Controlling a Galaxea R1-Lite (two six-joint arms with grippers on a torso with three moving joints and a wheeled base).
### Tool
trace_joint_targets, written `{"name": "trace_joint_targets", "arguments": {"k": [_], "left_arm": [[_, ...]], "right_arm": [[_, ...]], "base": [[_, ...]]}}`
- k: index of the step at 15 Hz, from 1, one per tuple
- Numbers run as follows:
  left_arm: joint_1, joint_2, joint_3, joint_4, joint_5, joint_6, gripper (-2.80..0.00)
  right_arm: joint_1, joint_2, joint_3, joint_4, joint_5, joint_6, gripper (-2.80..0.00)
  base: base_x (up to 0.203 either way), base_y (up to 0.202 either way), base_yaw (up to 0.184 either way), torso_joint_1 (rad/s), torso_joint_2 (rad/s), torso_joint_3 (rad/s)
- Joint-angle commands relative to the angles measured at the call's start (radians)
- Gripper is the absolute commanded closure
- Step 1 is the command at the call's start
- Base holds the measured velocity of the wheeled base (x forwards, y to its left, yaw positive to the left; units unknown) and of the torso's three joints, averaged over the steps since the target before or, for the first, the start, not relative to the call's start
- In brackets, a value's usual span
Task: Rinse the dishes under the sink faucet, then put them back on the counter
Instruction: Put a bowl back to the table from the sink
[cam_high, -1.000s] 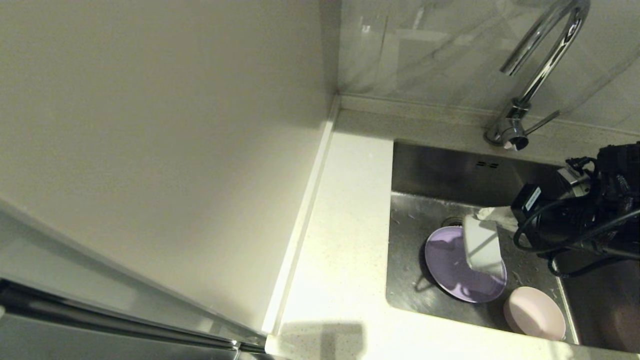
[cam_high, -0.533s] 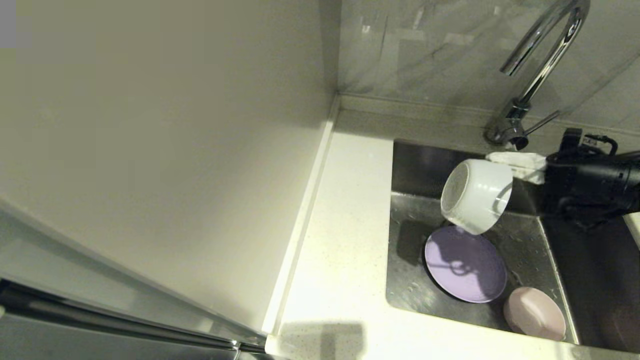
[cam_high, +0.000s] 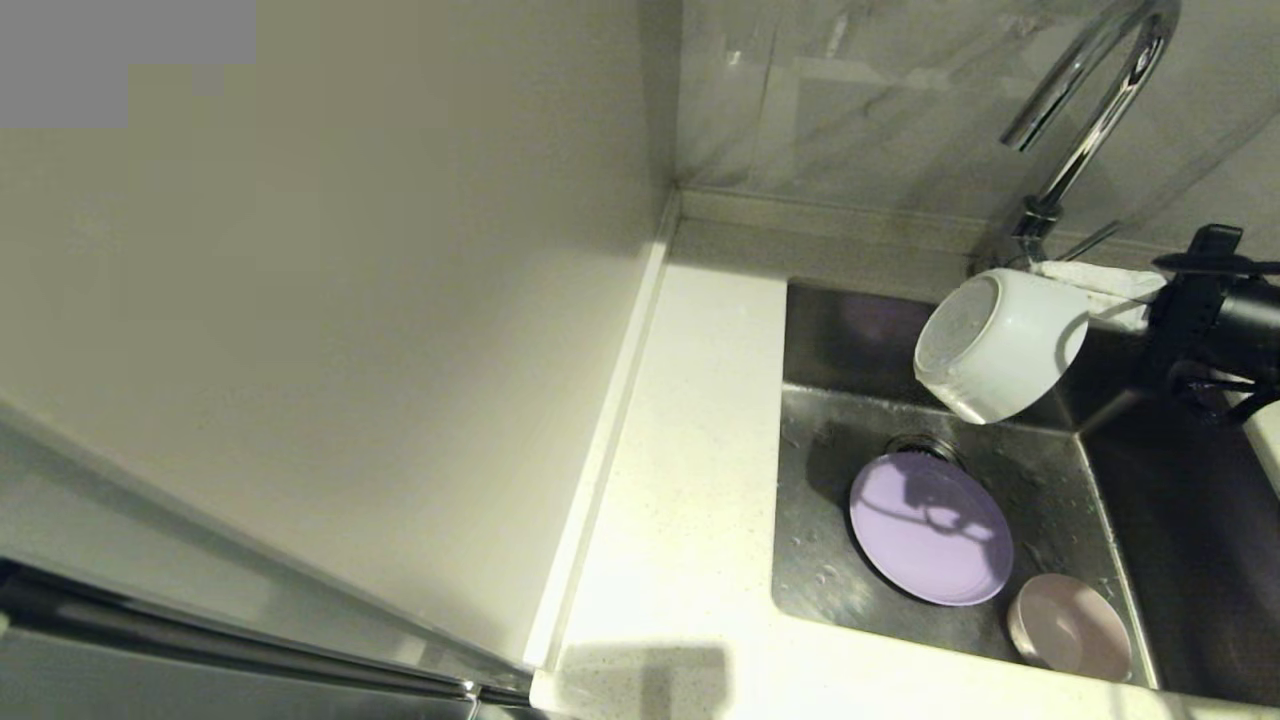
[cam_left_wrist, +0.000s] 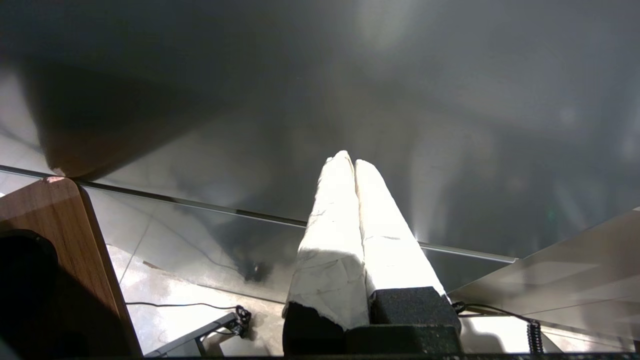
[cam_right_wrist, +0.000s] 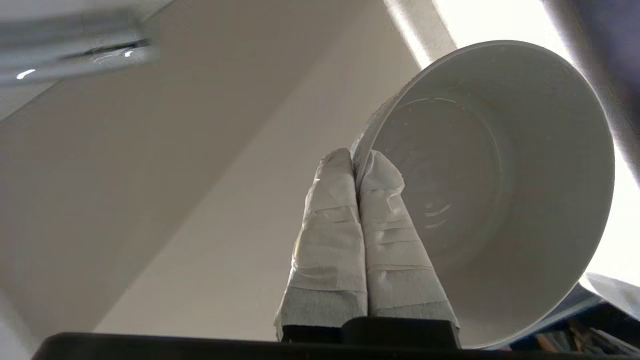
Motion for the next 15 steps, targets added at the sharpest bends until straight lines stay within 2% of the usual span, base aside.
{"name": "trace_joint_targets", "arguments": {"k": [1, 2, 4, 5, 7, 8, 12, 14, 15], "left_arm": [[0.0, 0.0, 0.003, 0.0, 0.0, -0.001, 0.0], [0.0, 0.0, 0.003, 0.0, 0.0, -0.001, 0.0], [-0.001, 0.0, 0.003, 0.0, 0.0, -0.001, 0.0], [-0.001, 0.0, 0.003, 0.0, 0.001, -0.001, 0.0], [0.0, 0.0, 0.003, 0.0, 0.0, -0.001, 0.0], [-0.001, 0.0, 0.003, 0.0, 0.0, -0.001, 0.0], [0.0, 0.0, 0.003, -0.001, 0.0, -0.001, 0.0], [0.0, 0.0, 0.003, 0.0, 0.0, -0.001, 0.0], [0.0, 0.0, 0.003, 0.0, 0.0, -0.001, 0.0]], "right_arm": [[-0.007, -0.03, -0.102, -0.009, 0.012, 0.092, 0.0], [-0.013, -0.046, -0.131, -0.011, 0.017, 0.142, 0.0], [-0.014, -0.038, -0.075, -0.012, 0.019, 0.121, 0.0], [-0.013, -0.027, -0.001, -0.012, 0.019, 0.058, 0.0], [-0.012, -0.024, 0.096, -0.011, 0.024, -0.123, 0.0], [-0.013, -0.035, 0.089, -0.011, 0.031, -0.136, 0.0], [-0.018, -0.071, -0.146, -0.009, 0.049, -0.041, 0.0], [-0.018, -0.056, -0.095, -0.01, 0.051, -0.039, 0.0], [-0.017, -0.043, -0.012, -0.01, 0.052, -0.064, 0.0]], "base": [[0.0, 0.0, 0.0, 0.0, 0.0, 0.0], [0.0, 0.0, 0.0, 0.0, 0.0, 0.0], [0.0, 0.0, 0.0, 0.0, 0.0, 0.0], [0.0, 0.0, 0.0, 0.0, 0.0, 0.0], [0.0, 0.0, 0.0, 0.0, 0.0, 0.0], [0.0, 0.0, 0.0, 0.0, 0.0, 0.0], [0.0, 0.0, 0.0, 0.0, 0.0, 0.0], [0.0, 0.0, 0.0, 0.0, 0.0, 0.0], [0.0, 0.0, 0.0, 0.0, 0.0, 0.0]]}}
